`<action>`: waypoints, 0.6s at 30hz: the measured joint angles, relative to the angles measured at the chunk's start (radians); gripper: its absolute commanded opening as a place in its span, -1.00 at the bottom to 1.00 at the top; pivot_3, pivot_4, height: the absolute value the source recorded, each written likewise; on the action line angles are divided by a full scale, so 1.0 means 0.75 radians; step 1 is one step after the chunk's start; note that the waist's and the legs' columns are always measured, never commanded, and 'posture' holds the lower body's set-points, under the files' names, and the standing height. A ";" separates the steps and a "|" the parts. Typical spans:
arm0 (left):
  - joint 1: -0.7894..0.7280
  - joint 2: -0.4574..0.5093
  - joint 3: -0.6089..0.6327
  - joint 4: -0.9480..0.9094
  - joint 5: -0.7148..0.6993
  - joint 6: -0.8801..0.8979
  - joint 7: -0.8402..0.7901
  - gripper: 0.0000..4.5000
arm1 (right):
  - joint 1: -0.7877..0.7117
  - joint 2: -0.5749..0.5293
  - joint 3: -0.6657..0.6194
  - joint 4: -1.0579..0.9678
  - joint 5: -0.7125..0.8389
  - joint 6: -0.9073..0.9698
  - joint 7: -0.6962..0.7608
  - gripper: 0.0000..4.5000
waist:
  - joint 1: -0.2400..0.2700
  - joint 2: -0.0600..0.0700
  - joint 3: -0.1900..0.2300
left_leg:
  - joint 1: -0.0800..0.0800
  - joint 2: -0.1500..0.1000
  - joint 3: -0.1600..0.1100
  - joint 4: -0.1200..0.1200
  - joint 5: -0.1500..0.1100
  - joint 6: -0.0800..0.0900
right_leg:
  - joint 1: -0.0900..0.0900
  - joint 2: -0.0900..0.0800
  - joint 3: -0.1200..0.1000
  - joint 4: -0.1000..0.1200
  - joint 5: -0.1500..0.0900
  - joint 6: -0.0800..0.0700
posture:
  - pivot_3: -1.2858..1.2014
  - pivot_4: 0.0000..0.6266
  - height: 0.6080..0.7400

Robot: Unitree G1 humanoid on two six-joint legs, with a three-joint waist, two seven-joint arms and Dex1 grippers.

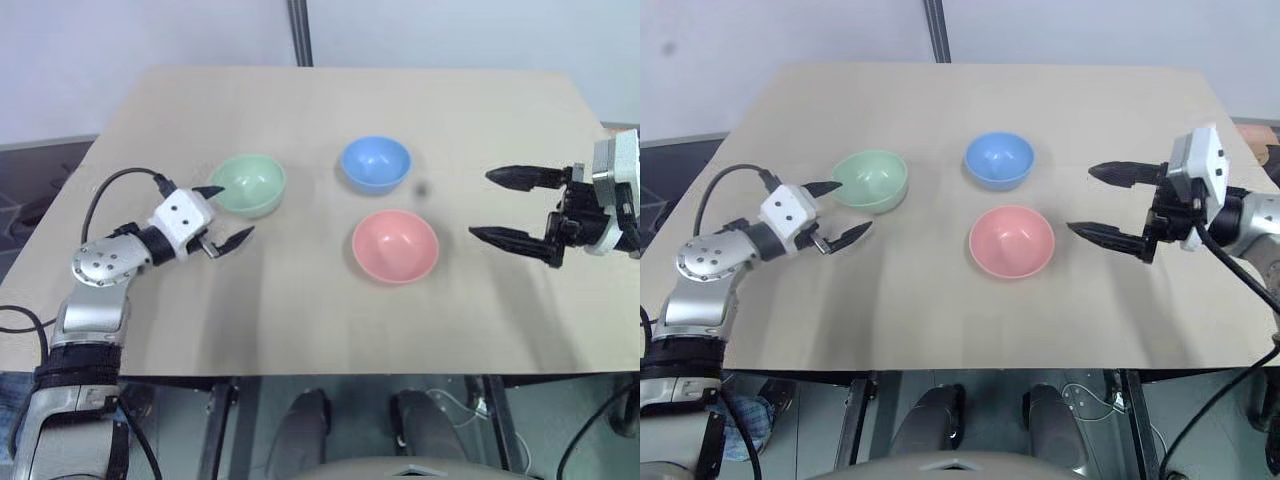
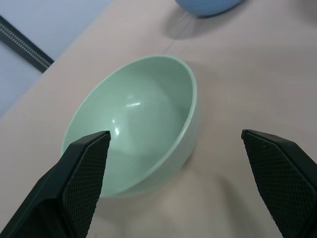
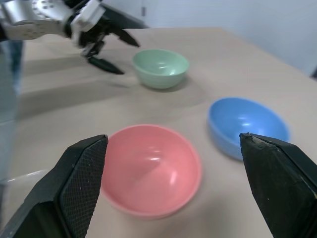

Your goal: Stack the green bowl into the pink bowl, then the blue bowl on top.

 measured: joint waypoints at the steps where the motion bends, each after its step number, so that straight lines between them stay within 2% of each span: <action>1: -0.007 0.000 -0.016 0.016 0.012 -0.012 -0.005 1.00 | 0.000 0.006 0.004 0.000 -0.004 0.000 -0.008 0.98 | 0.000 0.000 0.000 | 0.000 0.000 0.000 0.000 0.000 0.000 | 0.000 0.000 0.000 0.000 0.000 0.000 | 0.03 -0.52 1.00; 15: -0.124 0.001 -0.156 0.188 0.128 -0.123 -0.050 1.00 | 0.002 0.018 0.003 0.000 -0.029 -0.011 -0.073 0.98 | -0.001 0.000 0.000 | 0.000 0.000 0.000 0.000 0.000 0.000 | 0.000 0.000 0.000 0.001 0.000 0.000 | 0.03 -0.52 1.00; 18: -0.141 0.001 -0.169 0.226 0.154 -0.149 -0.055 0.60 | 0.005 0.018 0.002 0.000 -0.029 -0.011 -0.083 1.00 | -0.002 0.000 0.000 | 0.000 0.000 0.000 0.000 0.000 0.000 | 0.000 0.000 0.000 0.002 0.000 0.000 | 0.03 -0.52 1.00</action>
